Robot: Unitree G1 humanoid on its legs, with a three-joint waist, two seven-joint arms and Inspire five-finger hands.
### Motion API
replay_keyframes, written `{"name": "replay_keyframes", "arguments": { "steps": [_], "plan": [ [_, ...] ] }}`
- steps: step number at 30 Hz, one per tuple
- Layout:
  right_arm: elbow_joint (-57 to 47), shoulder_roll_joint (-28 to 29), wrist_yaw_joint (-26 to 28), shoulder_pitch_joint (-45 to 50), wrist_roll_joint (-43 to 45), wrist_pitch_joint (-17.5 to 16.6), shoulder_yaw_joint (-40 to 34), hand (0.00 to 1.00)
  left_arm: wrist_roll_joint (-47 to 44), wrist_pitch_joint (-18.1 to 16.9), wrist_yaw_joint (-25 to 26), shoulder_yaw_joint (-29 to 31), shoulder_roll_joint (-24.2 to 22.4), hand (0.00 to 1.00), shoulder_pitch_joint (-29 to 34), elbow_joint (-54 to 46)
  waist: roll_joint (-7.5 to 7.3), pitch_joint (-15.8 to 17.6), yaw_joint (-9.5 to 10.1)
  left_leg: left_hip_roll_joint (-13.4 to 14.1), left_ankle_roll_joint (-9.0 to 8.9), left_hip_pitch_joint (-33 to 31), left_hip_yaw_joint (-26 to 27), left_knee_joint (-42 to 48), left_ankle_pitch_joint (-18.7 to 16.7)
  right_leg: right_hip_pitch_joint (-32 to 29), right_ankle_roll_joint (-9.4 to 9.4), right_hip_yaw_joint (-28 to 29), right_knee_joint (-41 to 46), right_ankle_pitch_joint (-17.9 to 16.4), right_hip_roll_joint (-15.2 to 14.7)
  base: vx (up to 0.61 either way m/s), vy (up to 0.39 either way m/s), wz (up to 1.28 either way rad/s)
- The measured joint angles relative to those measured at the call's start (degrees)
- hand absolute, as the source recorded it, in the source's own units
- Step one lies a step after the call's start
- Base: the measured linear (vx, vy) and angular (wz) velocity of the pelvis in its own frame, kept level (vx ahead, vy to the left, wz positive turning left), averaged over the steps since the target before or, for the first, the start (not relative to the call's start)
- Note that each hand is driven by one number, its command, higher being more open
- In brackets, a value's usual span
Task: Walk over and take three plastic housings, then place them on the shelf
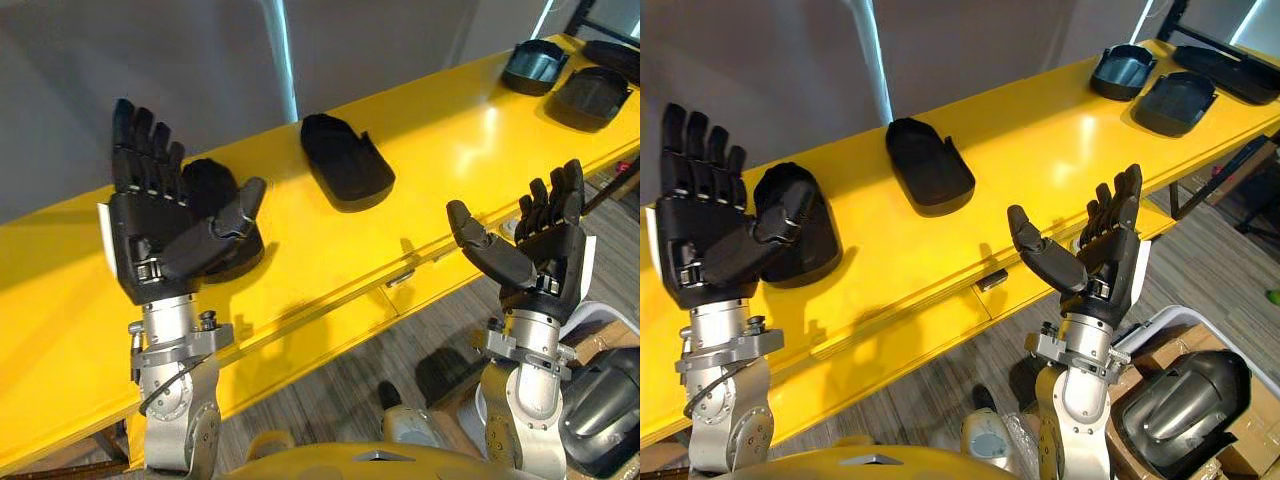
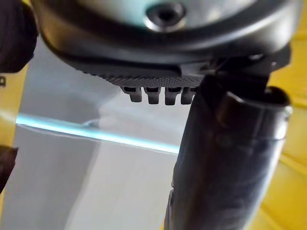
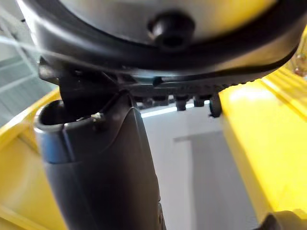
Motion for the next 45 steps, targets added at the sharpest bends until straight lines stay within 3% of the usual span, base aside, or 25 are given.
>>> {"name": "replay_keyframes", "arguments": {
  "steps": [5, 6, 8, 9, 10, 12, 15, 17, 18, 19, 20, 21, 22, 23, 24, 25, 26, 27, 28, 31, 32, 34, 37, 41, 45],
  "plan": [
    [0.0, 1.3, 0.4, 1.1, 2.2, -0.7, 0.6, 1.0, -1.0, -0.4, -0.9, -1.1, -0.1, 1.0, 2.1, -2.3, -0.72, 0.7, -0.07, -0.3, 0.74, 1.3, 3.6, 1.9, -1.6, -0.2, 0.97, -1.4, -0.3, 2.6, -0.3, -0.05, 0.064, -0.45],
    [0.1, 1.2, 0.7, -1.5, 3.2, -0.8, 0.7, 1.0, -0.8, -0.4, -0.8, -1.0, 0.0, 1.0, 2.0, -2.3, -0.83, 1.8, -0.04, -0.3, 1.37, 1.9, 5.3, 2.2, -1.5, -0.9, 0.33, -4.0, -0.6, 6.2, 0.2, -0.19, 0.032, -0.93],
    [2.4, 0.5, 1.5, -7.4, 3.1, -1.0, 1.4, 1.0, 1.2, -0.3, -0.5, 2.0, 0.0, 1.0, 1.4, -2.2, -0.25, 1.6, 0.83, 0.2, 3.08, 0.0, 6.1, 2.3, -0.8, -1.3, 2.62, -5.2, -9.0, 17.3, 1.0, -0.27, 0.002, -1.07],
    [4.6, -0.4, 1.0, -12.3, 2.1, -1.7, 2.1, 1.0, 1.5, 0.3, -0.8, 4.7, -0.1, 1.0, -0.4, -1.3, 0.84, 2.8, 1.63, 1.9, 2.74, -1.1, 8.2, 2.2, 0.5, -3.7, -1.61, -11.5, -0.5, 10.9, 0.2, -0.26, -0.03, -0.82],
    [8.4, -2.0, 0.5, -16.0, 1.9, -2.4, 3.2, 1.0, 1.4, 0.7, -0.7, 6.0, 0.0, 1.0, -1.5, -0.6, 0.68, 2.7, 1.86, 2.5, 2.75, -1.2, 9.0, 1.6, 2.0, -5.9, -7.32, -17.2, 14.6, -0.1, -2.1, -0.21, -0.026, -0.59],
    [14.8, -3.8, -1.3, -19.9, 0.3, -2.4, 5.2, 1.0, 0.3, 1.0, -0.8, 7.3, -1.0, 1.0, -0.9, -0.6, 1.34, 3.0, 3.3, 4.4, 1.99, -0.5, 10.5, 1.1, 3.2, -3.6, -8.46, -21.4, 25.3, -5.3, -7.0, -0.13, -0.08, -0.45],
    [21.2, -2.0, -2.3, -20.8, -0.2, -2.3, 9.0, 1.0, -12.9, 0.3, -1.4, 7.7, -2.1, 1.0, -0.8, 0.1, 1.29, 3.0, 6.57, 9.1, -1.24, -1.0, 12.4, 1.2, 5.1, 1.5, -8.27, -21.7, 27.6, -5.4, -14.4, -0.1, -0.295, -0.58],
    [21.6, 0.4, -2.2, -18.7, -0.3, -2.3, 9.7, 1.0, -19.9, 0.0, -2.0, 7.6, -2.6, 1.0, 0.3, 1.3, 0.39, 2.6, 6.56, 12.5, -4.44, -1.2, 13.1, 0.9, 6.9, 3.3, -5.68, -20.6, 24.6, -3.8, -15.8, -0.06, -0.423, -0.6],
    [21.5, 1.7, -2.1, -16.4, -0.3, -2.3, 9.6, 1.0, -23.1, -0.1, -2.3, 6.9, -2.6, 1.0, 1.9, 1.9, -0.59, 2.2, 5.96, 14.0, -6.58, -0.9, 14.0, -0.3, 8.7, 5.3, -0.98, -20.4, 17.9, -1.0, -15.6, -0.03, -0.597, -0.55],
    [20.7, 1.7, -1.5, -13.8, -0.1, -2.3, 8.9, 1.0, -24.4, -0.1, -2.6, 5.9, -2.3, 1.0, 2.4, 3.2, -2.98, 1.2, 5.33, 15.0, -8.49, -0.9, 14.4, -1.6, 10.6, 8.2, 4.68, -22.6, 11.2, -2.7, -15.4, -0.03, -0.597, -0.48],
    [20.5, 1.2, -0.6, -12.9, 0.0, -2.2, 8.0, 1.0, -24.7, 0.0, -2.6, 5.3, -2.7, 1.0, 2.4, 4.0, -3.85, 0.7, 4.89, 15.7, -8.51, -1.0, 14.3, -2.3, 11.6, 9.5, 7.0, -23.8, 9.1, -5.8, -14.6, -0.02, -0.682, -0.42],
    [20.4, -0.1, 1.4, -12.5, 0.5, -1.9, 6.0, 1.0, -24.8, 0.4, -2.3, 4.4, -4.6, 1.0, 2.6, 5.6, -3.29, 0.8, 3.58, 18.0, -7.71, -1.5, 13.8, -3.4, 14.5, 9.7, 6.8, -25.7, 7.4, -10.3, -12.4, -0.04, -0.529, -0.24],
    [20.3, -1.6, 2.1, -11.9, 0.9, -1.8, 4.0, 1.0, -24.8, 1.0, -2.1, 2.7, -5.8, 1.0, 2.7, 7.0, -1.59, 1.3, 1.81, 20.1, -5.86, -2.8, 12.6, -3.2, 17.3, 10.0, 6.02, -26.6, 6.4, -11.4, -9.9, -0.05, -0.638, -0.05],
    [20.3, -2.5, 2.5, -10.6, 1.0, -1.6, 1.7, 1.0, -24.7, 2.7, -2.1, 1.2, -5.8, 1.0, 2.9, 7.7, -0.5, 1.6, -0.11, 21.5, -2.41, -4.6, 11.3, -2.2, 21.1, 10.3, 4.53, -27.6, 5.9, -11.1, -8.1, -0.09, -0.657, 0.14],
    [19.8, -3.0, 2.8, -8.1, 1.0, -0.9, -0.4, 1.0, -24.8, 4.0, -2.3, -0.1, -5.7, 1.0, 3.4, 7.7, -1.04, 1.9, -1.54, 22.0, 3.09, -6.7, 10.6, 0.2, 25.7, 11.2, 2.77, -27.8, 4.5, -10.6, -7.3, -0.07, -0.487, -0.11],
    [18.6, -3.0, 2.9, -6.3, 0.9, -0.7, -1.3, 1.0, -24.8, 4.0, -2.7, -0.8, -5.7, 1.0, 3.7, 7.6, -1.75, 2.2, -1.41, 20.3, 0.04, -6.6, 9.1, 0.9, 23.3, 11.2, 1.78, -26.5, 3.5, -10.0, -7.5, -0.11, -0.455, -0.94],
    [14.9, -3.2, 2.9, -3.9, 0.8, -0.7, -1.6, 1.0, -24.7, 3.8, -3.3, -1.2, -5.7, 1.0, 4.3, 6.9, -0.79, 1.7, -0.67, 14.8, -2.41, -5.8, 6.6, 0.8, 19.1, 10.1, 0.11, -23.3, 0.8, -7.9, -6.7, -0.07, -0.141, -1.09],
    [14.1, -3.3, 2.9, -3.4, 0.8, -0.7, -1.5, 1.0, -24.6, 3.8, -3.3, -1.3, -5.7, 1.0, 4.4, 6.8, -0.42, 1.5, -0.59, 13.7, -2.31, -5.8, 6.2, 0.7, 18.3, 9.8, -0.02, -22.6, 0.2, -7.4, -6.5, -0.07, -0.108, -1.24],
    [11.4, -3.3, 2.9, -2.1, 1.1, -0.8, -1.4, 1.0, -23.2, 3.6, -3.4, -1.4, -5.7, 1.0, 4.6, 6.1, 0.67, 0.8, -0.62, 10.4, -0.47, -5.6, 5.9, -0.6, 13.9, 9.1, -0.51, -20.8, -1.9, -5.9, -5.3, -0.01, -0.061, -0.82],
    [9.1, -3.4, 2.3, -2.0, 2.5, -1.1, 0.0, 1.0, -22.2, 2.0, -3.4, -1.0, -5.7, 1.0, 4.5, 4.9, 1.14, 0.5, 0.1, 5.2, 0.04, -2.7, 1.0, -5.4, 6.4, 6.4, -0.79, -15.4, -4.3, -3.0, -2.5, -0.03, -0.036, -0.96],
    [9.2, -3.4, 1.2, -2.6, 2.4, -1.0, 0.8, 1.0, -22.2, 1.8, -3.3, -0.4, -5.7, 1.0, 4.4, 5.0, 1.18, 0.4, 0.24, 4.3, -0.59, -2.3, 0.2, -6.5, 5.7, 5.1, -0.44, -13.6, -4.5, -2.2, -2.4, -0.05, 0.025, -1.02],
    [9.3, -2.9, -0.7, -2.5, 2.4, -0.5, 2.2, 1.0, -21.4, 1.8, -2.4, 0.6, -5.7, 1.0, 4.5, 5.6, -0.38, 0.9, 1.11, 2.9, -0.6, -2.1, 2.2, -6.9, 5.6, 2.9, 0.09, -10.4, -5.1, -0.3, -2.7, -0.08, 0.069, -0.92],
    [11.9, -2.9, -1.0, -2.4, 2.4, 2.3, 1.3, 1.0, -21.3, 1.7, -2.3, 1.0, -5.4, 1.0, 4.2, 8.0, -1.71, 0.6, 1.33, 1.7, -0.92, -2.9, 5.0, -6.1, 5.2, 1.8, 0.42, -10.4, -8.5, 3.2, -3.9, -0.08, 0.096, -0.64],
    [19.3, -2.9, 0.2, -2.4, 2.5, 4.6, -2.2, 1.0, -21.0, 1.7, -2.3, -0.2, -3.8, 1.0, 3.1, 10.0, -1.87, 1.2, 1.13, 1.1, -0.99, -6.2, 5.2, -2.6, 4.2, 0.8, 0.41, -11.0, -10.9, 5.8, -4.5, -0.04, 0.073, -0.18],
    [30.0, -4.4, -2.9, -9.5, 2.2, 5.8, -5.4, 1.0, -20.0, 0.9, -2.1, -1.8, -3.4, 1.0, -1.0, 10.4, -1.98, 5.5, 1.51, 1.0, -1.14, -11.2, 1.4, 1.8, 3.2, -1.0, 0.11, -12.4, -11.3, 7.1, -4.3, -0.08, 0.011, 0.15]
  ]
}}
